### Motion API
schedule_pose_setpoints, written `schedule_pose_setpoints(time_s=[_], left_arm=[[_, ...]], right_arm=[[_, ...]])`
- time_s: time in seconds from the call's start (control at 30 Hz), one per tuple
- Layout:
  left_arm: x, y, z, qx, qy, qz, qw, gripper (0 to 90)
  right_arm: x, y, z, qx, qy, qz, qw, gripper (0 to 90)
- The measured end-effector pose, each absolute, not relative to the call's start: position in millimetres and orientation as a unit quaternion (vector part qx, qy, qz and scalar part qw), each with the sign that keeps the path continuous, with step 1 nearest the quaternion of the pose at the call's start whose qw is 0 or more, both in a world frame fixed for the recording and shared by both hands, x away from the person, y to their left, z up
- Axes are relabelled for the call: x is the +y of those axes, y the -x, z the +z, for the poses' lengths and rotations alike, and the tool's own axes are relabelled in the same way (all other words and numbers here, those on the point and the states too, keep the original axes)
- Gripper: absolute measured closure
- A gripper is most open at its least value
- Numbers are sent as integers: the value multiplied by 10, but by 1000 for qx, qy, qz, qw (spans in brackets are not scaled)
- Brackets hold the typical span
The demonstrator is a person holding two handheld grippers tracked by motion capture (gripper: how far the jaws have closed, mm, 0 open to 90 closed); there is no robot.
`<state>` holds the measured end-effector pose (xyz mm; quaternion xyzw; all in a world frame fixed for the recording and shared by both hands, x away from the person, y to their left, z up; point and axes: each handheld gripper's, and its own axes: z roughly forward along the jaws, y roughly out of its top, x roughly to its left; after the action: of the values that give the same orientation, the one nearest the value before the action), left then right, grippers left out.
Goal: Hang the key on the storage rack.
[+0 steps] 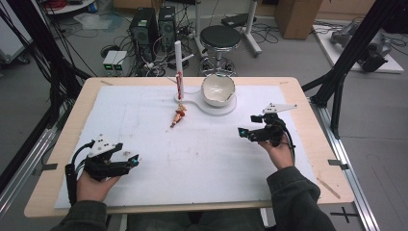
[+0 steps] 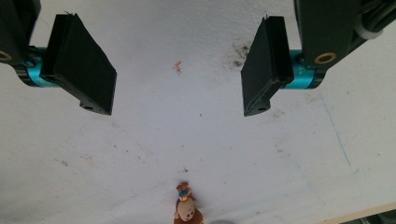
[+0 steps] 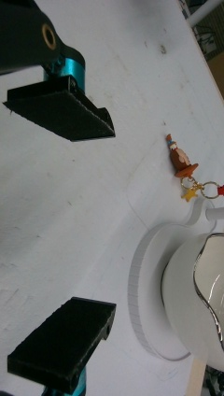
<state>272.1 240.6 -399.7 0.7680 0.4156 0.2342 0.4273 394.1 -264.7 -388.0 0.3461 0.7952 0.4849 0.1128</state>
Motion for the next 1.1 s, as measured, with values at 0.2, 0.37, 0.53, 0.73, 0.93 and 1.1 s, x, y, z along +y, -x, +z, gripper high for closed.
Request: schedule_pose_setpoints(time_s=[0.2, 0.37, 0.53, 0.73, 0.93, 1.1], left_arm=[[2408, -2719, -3997, 415, -768, 234, 428, 270], [2414, -2717, -3998, 415, -770, 234, 425, 270], [2413, -2713, -4001, 414, -770, 234, 426, 270], [2409, -2706, -4009, 416, -769, 234, 426, 270], [2409, -2703, -4015, 416, -770, 232, 426, 270], [2412, -2698, -4016, 414, -771, 232, 425, 270]], right_arm=[[-2705, -3879, -3918, 794, -348, 485, 113, 129], [-2755, -3827, -3941, 794, -348, 484, 116, 128], [-2801, -3767, -3967, 793, -348, 485, 118, 128], [-2857, -3678, -3974, 787, -350, 494, 117, 127], [-2937, -3603, -3997, 784, -354, 494, 125, 126], [-3013, -3547, -4024, 781, -360, 494, 127, 124]])
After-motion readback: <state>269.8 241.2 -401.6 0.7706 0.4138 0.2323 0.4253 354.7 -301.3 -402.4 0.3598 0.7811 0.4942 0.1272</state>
